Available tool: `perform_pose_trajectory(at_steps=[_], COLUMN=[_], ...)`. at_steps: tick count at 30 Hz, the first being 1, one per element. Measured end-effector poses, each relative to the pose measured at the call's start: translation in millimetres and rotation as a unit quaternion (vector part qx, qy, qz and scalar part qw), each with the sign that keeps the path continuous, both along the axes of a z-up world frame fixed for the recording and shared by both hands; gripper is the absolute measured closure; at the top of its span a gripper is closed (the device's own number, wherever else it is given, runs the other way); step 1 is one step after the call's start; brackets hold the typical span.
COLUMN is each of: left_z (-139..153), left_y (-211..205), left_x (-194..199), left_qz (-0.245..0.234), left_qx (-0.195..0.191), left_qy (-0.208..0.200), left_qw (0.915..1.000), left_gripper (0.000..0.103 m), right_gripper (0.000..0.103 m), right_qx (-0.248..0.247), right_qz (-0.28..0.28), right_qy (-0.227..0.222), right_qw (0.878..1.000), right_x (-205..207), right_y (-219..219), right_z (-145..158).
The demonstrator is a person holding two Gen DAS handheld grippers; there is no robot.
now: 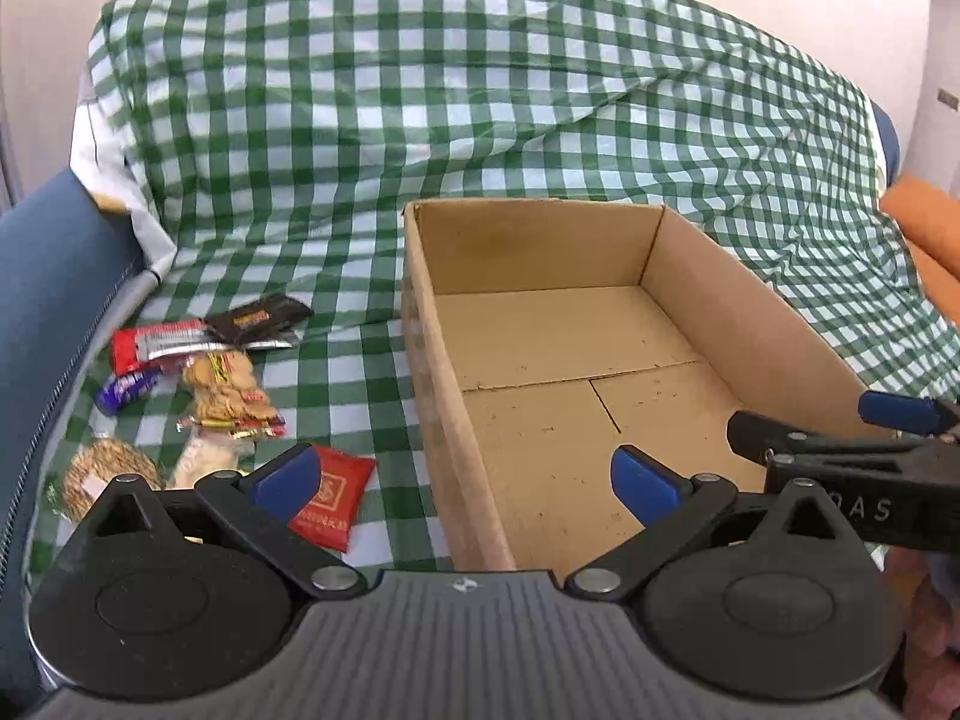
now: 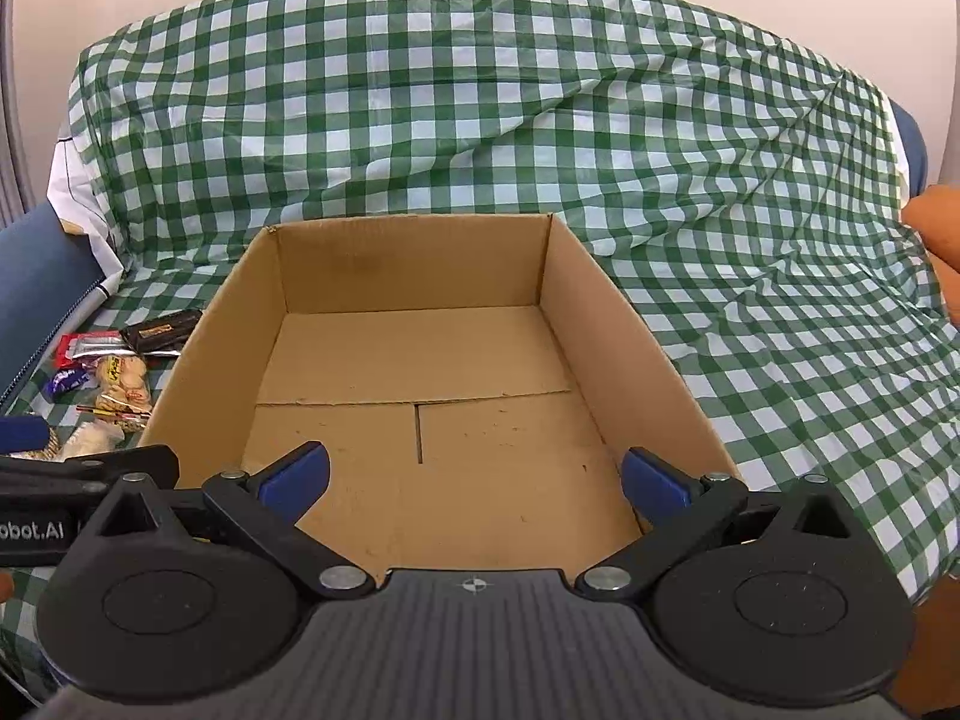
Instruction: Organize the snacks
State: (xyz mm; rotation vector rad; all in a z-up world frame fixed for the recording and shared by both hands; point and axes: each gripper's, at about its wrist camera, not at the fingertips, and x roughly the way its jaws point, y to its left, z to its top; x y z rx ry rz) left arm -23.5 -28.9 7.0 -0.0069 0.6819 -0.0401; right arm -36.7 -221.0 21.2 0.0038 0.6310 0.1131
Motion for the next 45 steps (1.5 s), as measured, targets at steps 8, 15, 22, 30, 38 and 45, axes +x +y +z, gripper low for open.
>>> perform_pose_trajectory(at_steps=[8,15,22,30,38,45], left_z=[-0.4,2.3,2.4,1.6,2.3,2.6], left_y=[4.8,4.9,4.9,10.6,8.7,8.9], left_x=[-4.6,-7.3,-7.9,-5.6,-7.3,-6.4], left_qz=[-0.018,-0.025,-0.028,-0.027,-0.032,-0.027], left_qx=[-0.031,-0.035,-0.039,-0.052,-0.056,-0.056], left_qy=[-0.005,-0.014,-0.011,-0.003,-0.004,-0.004], left_qw=[0.9993,0.9990,0.9988,0.9983,0.9979,0.9981], left_gripper=[0.000,0.008,0.036,0.052,0.052,0.052], right_gripper=[0.001,0.001,0.006,0.011,0.011,0.011], right_qx=[0.007,0.007,-0.010,-0.021,-0.020,-0.019], right_qz=[0.011,0.013,0.024,0.022,0.021,0.020], right_qy=[0.002,-0.016,-0.031,-0.028,-0.028,-0.027], right_qw=[1.000,1.000,0.999,0.999,0.999,0.999], right_x=[1.5,-0.4,-6.0,-4.8,-3.6,-3.4], right_y=[0.7,4.0,9.9,12.7,10.6,11.2], right_z=[-0.2,2.0,0.1,-1.6,-1.9,-2.5])
